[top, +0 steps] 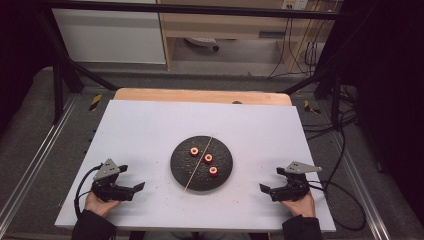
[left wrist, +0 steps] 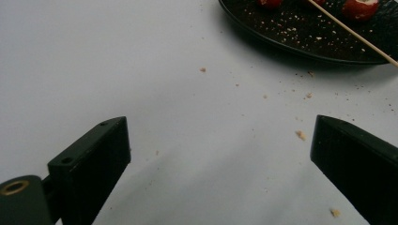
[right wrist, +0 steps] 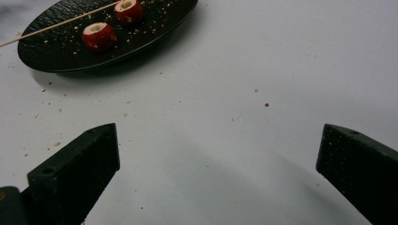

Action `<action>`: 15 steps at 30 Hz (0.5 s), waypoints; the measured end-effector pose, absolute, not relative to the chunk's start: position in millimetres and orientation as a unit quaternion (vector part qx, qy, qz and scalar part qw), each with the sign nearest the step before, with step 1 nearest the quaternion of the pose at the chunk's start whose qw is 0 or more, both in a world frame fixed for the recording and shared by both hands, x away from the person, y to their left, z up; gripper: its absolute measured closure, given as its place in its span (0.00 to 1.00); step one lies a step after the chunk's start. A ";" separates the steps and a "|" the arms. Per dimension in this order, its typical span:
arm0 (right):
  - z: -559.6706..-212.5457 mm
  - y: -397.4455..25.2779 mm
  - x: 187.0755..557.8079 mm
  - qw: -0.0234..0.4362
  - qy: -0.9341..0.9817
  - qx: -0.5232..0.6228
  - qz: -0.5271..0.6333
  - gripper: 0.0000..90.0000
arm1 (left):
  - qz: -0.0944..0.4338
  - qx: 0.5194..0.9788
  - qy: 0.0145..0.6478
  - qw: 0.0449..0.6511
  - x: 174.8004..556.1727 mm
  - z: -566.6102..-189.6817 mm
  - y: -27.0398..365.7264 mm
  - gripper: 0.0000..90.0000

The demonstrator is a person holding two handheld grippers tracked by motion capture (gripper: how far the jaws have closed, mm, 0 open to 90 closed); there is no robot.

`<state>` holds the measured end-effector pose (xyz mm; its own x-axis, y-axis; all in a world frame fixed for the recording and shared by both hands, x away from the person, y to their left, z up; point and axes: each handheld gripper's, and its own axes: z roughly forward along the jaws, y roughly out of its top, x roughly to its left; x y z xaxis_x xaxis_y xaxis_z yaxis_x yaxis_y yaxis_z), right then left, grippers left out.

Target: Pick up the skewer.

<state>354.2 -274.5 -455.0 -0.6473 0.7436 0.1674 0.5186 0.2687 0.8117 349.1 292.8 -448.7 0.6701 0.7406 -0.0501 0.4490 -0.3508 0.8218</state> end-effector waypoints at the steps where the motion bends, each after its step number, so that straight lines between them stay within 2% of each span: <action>1: -454.9 -274.6 354.1 0.124 0.786 0.401 0.453 0.01 | 0.168 0.804 0.370 0.434 349.1 -448.7 292.8 0.06; 15: -456.0 -273.0 354.1 0.125 0.788 0.399 0.451 0.01 | 0.164 0.806 0.371 0.431 348.8 -446.2 287.4 0.06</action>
<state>354.1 -273.0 -456.0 -0.6507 0.7417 0.1628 0.5158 0.2745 0.8115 348.8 287.4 -446.2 0.6706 0.7396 -0.0567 0.4574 -0.3522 0.8165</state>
